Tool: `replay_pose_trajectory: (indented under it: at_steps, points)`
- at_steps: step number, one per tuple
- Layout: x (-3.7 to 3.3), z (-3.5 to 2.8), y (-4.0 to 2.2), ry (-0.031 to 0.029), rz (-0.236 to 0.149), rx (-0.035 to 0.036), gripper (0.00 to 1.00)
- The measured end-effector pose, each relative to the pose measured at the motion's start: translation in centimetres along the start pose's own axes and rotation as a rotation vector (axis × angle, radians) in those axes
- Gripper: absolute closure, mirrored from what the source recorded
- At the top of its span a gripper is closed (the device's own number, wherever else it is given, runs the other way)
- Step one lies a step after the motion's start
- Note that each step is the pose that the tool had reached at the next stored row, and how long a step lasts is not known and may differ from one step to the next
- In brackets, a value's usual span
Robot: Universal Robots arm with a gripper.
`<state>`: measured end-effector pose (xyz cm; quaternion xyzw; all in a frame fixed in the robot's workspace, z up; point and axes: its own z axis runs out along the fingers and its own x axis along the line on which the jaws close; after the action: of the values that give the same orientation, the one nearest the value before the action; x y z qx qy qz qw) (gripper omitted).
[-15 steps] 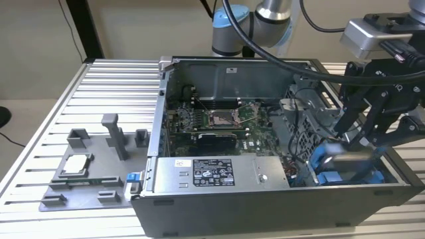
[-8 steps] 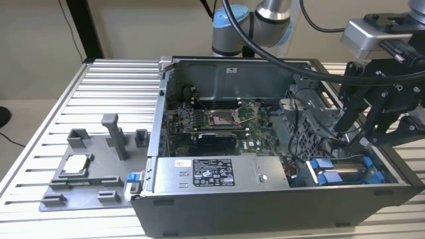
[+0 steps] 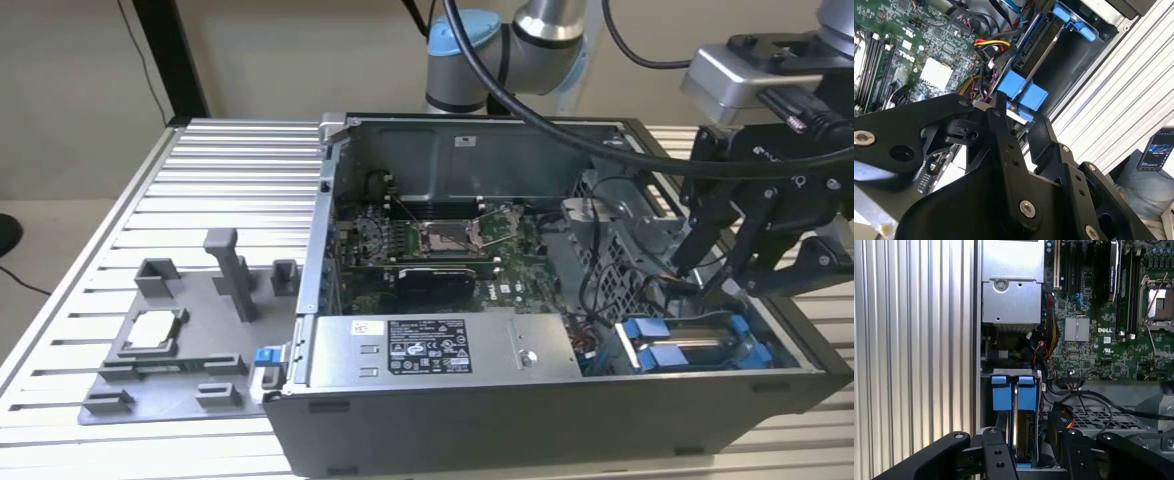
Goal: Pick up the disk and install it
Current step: 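Insert the disk into the insertion slot, then insert the first disk wire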
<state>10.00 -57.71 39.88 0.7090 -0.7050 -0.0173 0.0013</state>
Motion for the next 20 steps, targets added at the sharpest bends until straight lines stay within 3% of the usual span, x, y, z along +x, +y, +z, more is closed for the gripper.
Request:
replay_pose_trajectory:
  at_steps: [13,20]
  points:
    - [0.00,0.03,0.00,0.0005,0.000,0.0000,0.00]
    - [0.02,0.99,-0.03,-0.0026,0.008,0.0019,0.00]
